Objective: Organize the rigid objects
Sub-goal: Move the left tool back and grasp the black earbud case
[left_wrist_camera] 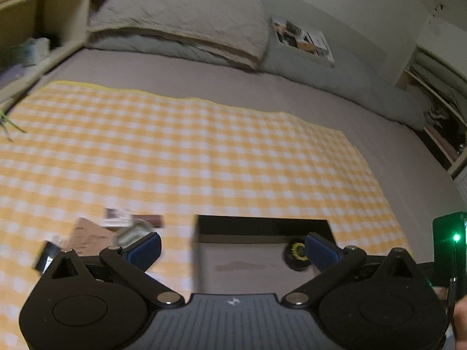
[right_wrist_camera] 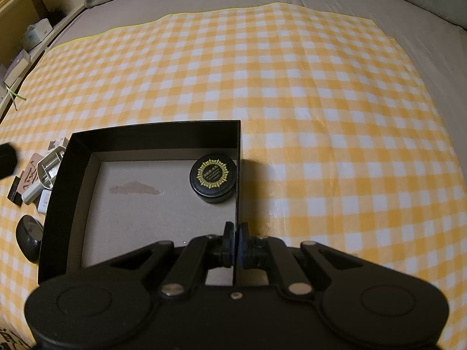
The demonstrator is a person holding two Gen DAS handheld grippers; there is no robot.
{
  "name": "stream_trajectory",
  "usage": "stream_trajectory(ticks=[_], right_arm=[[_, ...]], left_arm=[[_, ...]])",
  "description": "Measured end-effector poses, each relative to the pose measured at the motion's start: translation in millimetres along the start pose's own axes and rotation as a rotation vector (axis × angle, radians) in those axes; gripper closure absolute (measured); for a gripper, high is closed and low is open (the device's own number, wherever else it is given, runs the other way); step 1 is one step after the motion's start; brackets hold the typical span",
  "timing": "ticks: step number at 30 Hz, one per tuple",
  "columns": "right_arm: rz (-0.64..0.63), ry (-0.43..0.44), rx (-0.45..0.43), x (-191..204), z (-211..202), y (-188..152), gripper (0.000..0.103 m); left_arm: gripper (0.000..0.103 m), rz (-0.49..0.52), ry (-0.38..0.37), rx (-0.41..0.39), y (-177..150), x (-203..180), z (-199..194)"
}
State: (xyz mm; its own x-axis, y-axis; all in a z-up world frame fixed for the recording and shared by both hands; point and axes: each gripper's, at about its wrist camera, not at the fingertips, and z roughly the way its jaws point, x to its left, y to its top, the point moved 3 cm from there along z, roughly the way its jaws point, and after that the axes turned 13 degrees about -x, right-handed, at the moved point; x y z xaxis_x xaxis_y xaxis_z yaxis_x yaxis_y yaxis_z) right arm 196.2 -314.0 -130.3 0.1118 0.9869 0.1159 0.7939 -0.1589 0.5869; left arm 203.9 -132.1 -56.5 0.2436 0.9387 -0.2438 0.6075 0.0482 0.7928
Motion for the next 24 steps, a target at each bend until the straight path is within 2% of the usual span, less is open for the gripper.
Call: stream_trajectory(ticks=[6, 15, 21, 24], right_arm=[[-0.004, -0.001, -0.004, -1, -1, 0, 0.100], [-0.004, -0.006, -0.006, 0, 0, -1, 0.100], [-0.007, -0.015, -0.011, -1, -1, 2, 0.100], [-0.014, -0.016, -0.013, -1, -1, 4, 0.100]], left_arm=[[0.000, 0.030, 0.033, -0.081, 5, 41, -34], [0.000, 0.123, 0.147, -0.200, 3, 102, -74], [0.000, 0.144, 0.184, -0.208, -9, 131, -82], [0.000, 0.168, 0.169, -0.197, -18, 137, -81]])
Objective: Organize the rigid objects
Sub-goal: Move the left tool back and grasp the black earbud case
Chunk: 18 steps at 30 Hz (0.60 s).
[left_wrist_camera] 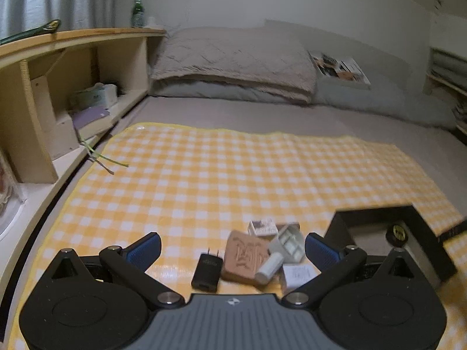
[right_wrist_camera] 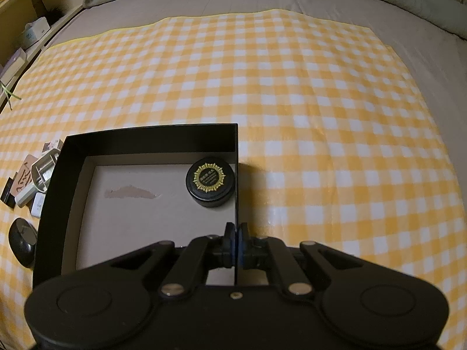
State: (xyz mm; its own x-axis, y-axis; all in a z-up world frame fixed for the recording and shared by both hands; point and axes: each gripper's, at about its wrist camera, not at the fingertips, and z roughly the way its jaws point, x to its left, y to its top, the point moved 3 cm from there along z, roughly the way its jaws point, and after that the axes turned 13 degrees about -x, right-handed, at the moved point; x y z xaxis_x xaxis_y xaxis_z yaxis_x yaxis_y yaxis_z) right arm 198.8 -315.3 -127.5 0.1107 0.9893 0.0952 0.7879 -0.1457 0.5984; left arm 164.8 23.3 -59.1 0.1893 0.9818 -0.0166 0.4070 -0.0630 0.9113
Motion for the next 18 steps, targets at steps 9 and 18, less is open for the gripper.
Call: stream_trajectory(ticks=[9, 18], right_arm=[[-0.002, -0.003, -0.001, 2, 1, -1, 0.100], [-0.002, -0.004, -0.002, 0, 1, 1, 0.100]], left_arm=[[0.000, 0.145, -0.092, 0.119, -37, -11, 9], [0.000, 0.217, -0.157, 0.271, -74, -26, 26]])
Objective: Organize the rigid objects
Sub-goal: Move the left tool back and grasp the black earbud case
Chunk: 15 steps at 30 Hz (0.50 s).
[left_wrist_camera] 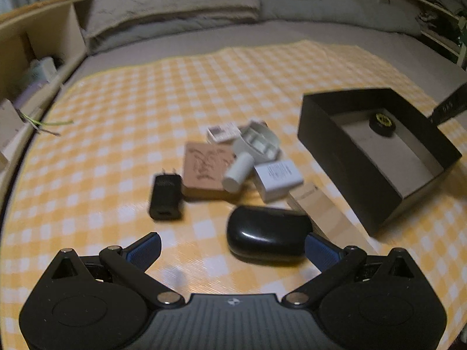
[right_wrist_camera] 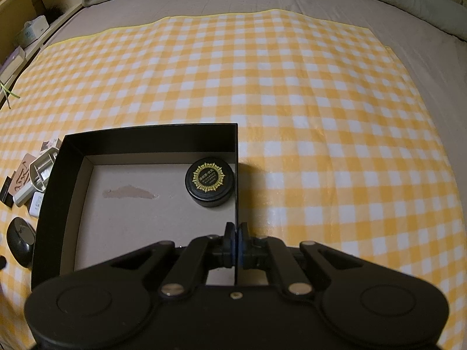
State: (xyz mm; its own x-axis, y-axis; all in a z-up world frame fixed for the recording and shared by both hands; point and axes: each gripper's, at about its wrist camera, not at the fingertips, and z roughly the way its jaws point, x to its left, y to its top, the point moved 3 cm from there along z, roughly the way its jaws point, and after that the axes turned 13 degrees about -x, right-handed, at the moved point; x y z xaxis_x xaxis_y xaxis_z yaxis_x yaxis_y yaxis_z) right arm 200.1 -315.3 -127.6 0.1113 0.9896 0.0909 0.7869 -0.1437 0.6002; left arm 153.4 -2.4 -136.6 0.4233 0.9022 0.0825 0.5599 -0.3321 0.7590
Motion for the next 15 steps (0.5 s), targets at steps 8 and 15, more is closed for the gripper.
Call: stream_trajectory(ticks=[8, 15], right_arm=[[0.001, 0.000, -0.001, 2, 1, -1, 0.100], [-0.001, -0.003, -0.004, 4, 3, -2, 0.100]], left_arm=[[0.002, 0.047, -0.063, 0.069, -13, -14, 20], [0.005, 0.083, -0.088, 0.058, -8, -21, 35]])
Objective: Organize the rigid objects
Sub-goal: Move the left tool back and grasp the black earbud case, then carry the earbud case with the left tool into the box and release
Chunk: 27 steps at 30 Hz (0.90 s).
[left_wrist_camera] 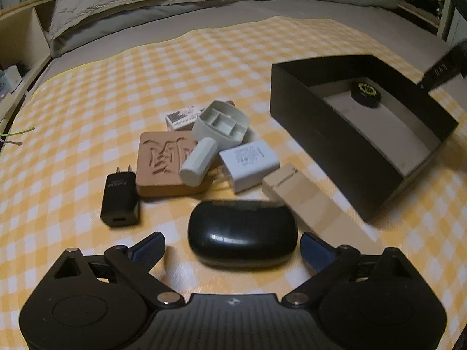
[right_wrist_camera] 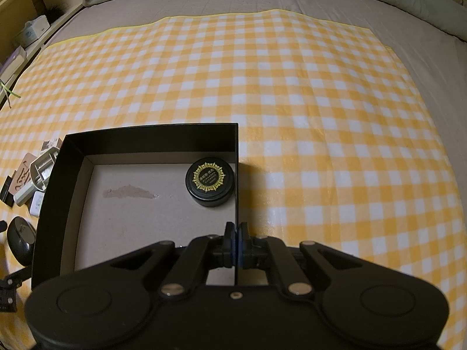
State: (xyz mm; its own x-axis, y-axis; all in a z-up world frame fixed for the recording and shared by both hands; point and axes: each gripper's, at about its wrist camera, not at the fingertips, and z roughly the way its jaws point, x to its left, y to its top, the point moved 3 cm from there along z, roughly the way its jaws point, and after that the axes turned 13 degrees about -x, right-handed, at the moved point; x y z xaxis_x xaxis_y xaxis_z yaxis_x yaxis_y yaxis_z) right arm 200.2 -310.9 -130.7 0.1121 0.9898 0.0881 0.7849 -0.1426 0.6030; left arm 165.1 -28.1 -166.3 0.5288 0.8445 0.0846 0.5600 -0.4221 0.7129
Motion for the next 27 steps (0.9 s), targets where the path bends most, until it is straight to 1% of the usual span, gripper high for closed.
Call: stream_trajectory(ticks=[4, 9, 12, 14, 16, 20, 22, 25, 27], right_arm=[[0.002, 0.000, 0.000, 2, 0, -2, 0.100], [-0.001, 0.000, -0.001, 3, 0, -2, 0.100], [0.000, 0.000, -0.001, 3, 0, -2, 0.100], [-0.002, -0.001, -0.001, 4, 0, -2, 0.100], [-0.004, -0.001, -0.002, 4, 2, -2, 0.100], [-0.002, -0.002, -0.002, 4, 3, -2, 0.100], [0.000, -0.001, -0.002, 5, 3, -2, 0.100], [-0.003, -0.002, -0.002, 5, 4, -2, 0.100], [-0.004, -0.002, -0.002, 5, 4, -2, 0.100]], left_arm=[[0.007, -0.018, 0.002, 0.001, 7, 1, 7], [0.014, -0.054, -0.006, 0.023, 11, 2, 16], [0.022, -0.032, -0.014, 0.039, 11, 0, 19], [0.022, -0.001, -0.005, 0.042, 11, -4, 18], [0.022, 0.000, 0.003, 0.056, 11, -4, 19], [0.022, -0.059, 0.032, 0.106, 13, -1, 17], [0.022, -0.108, 0.031, 0.133, 15, 1, 14], [0.022, -0.176, 0.031, 0.158, 18, 2, 7], [0.022, -0.197, 0.033, 0.157, 22, 1, 2]])
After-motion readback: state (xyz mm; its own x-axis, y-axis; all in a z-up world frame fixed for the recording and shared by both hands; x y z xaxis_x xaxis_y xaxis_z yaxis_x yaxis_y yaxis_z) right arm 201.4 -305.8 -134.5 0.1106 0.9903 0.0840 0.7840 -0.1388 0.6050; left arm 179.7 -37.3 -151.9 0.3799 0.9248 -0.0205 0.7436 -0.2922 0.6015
